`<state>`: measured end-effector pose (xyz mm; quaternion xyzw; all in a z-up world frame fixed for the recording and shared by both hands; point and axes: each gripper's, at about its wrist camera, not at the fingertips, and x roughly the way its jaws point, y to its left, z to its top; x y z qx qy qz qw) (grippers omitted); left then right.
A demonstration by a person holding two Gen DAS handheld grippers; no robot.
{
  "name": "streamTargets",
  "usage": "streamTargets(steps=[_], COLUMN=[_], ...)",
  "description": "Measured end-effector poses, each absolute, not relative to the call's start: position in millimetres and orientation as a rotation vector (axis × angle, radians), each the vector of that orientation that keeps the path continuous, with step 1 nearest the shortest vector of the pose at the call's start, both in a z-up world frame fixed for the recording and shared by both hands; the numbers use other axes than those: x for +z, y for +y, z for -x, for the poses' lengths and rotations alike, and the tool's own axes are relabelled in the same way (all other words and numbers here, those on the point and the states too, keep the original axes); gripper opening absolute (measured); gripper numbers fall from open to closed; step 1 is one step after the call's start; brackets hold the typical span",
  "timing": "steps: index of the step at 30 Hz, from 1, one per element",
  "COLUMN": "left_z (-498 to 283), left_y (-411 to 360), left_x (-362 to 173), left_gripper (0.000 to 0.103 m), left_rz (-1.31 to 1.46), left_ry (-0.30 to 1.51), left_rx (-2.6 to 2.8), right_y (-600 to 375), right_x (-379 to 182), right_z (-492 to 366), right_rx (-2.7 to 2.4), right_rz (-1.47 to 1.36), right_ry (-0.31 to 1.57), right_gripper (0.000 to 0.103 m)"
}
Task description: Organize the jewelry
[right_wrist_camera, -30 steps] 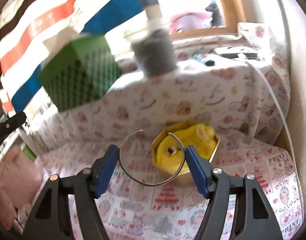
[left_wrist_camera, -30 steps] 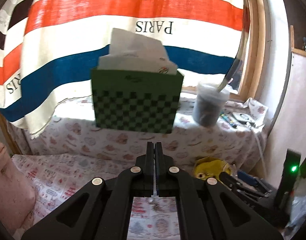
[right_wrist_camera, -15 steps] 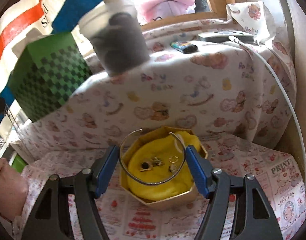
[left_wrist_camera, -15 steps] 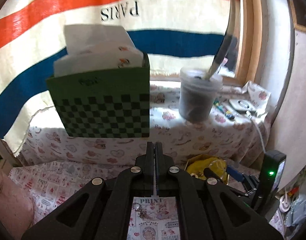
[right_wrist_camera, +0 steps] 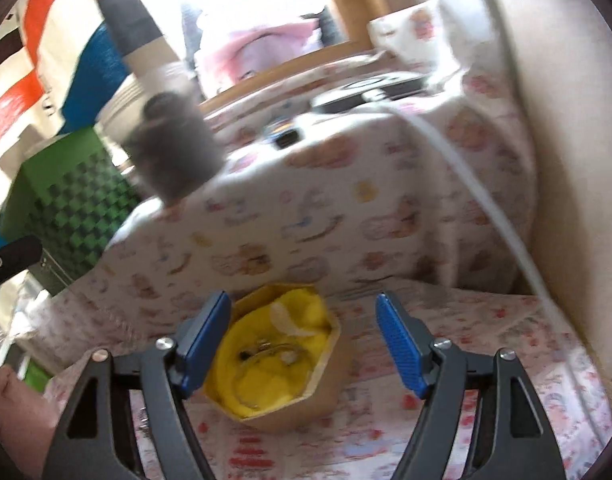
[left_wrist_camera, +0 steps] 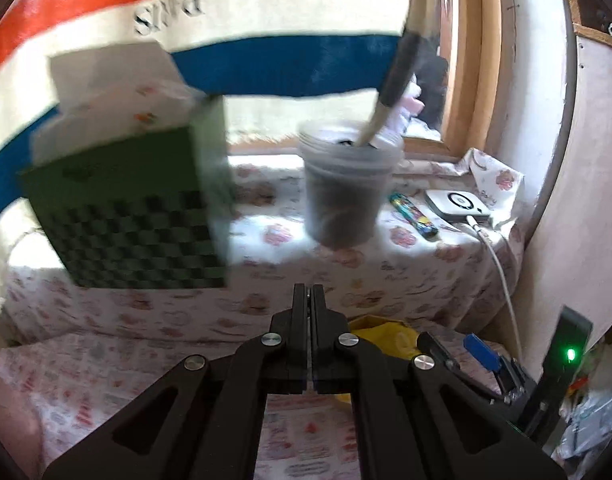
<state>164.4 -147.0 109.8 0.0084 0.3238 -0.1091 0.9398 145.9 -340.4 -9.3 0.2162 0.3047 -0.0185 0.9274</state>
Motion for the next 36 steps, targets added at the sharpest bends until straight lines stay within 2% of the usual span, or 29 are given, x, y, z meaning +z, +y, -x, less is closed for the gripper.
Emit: streamTargets(steps=[4, 8, 14, 15, 16, 17, 24, 28, 35, 36], left_z=[-178.1, -182.9, -186.4, -186.8, -186.0, -183.7, -156.7, -130.5, -91.9, -86.7], left_y=[-166.7, -188.1, -189.6, -188.8, -186.9, -183.2, -156.2, -129.0, -81.1, -73.9], left_x=[88.9, 69.7, 64.8, 65.0, 65.5, 67.2, 88.8, 106.5, 119.2, 118.0], left_gripper=[0.0, 0.0, 0.003, 0.018, 0.039, 0.047, 0.051, 0.067, 0.081, 0.087], left_rz=[0.039, -0.021, 0.008, 0.006, 0.004, 0.005, -0.061, -0.059, -0.029, -0.023], left_ry=[0.731, 0.765, 0.796, 0.802, 0.801, 0.784, 0.657, 0.558, 0.434, 0.419], left_rx=[-0.269, -0.262, -0.321, -0.332, -0.334, -0.319, -0.229, -0.196, -0.158, -0.153], right_y=[-356.1, -370.6, -382.7, -382.2, -381.3, -380.0, -365.3, -354.1, -330.1, -326.6], right_x=[-14.3, -17.6, -20.8, -19.9, -18.8, -18.5, -7.4, 3.5, 21.6, 24.0], right_z=[-137.9, -138.4, -134.4, -133.6, -132.2, -132.1, -129.0, -121.9, -108.4, -106.5], right_rx=[-0.079, -0.092, -0.09, -0.097, -0.098, -0.095, -0.082, -0.044, 0.014, 0.022], right_rz=[-0.486, -0.558, -0.634, -0.623, -0.617, -0.612, -0.537, -0.488, -0.415, -0.405], right_ry=[0.621, 0.62, 0.615, 0.61, 0.608, 0.607, 0.573, 0.544, 0.501, 0.496], right_gripper=[0.076, 0.077, 0.079, 0.079, 0.079, 0.079, 0.08, 0.083, 0.088, 0.088])
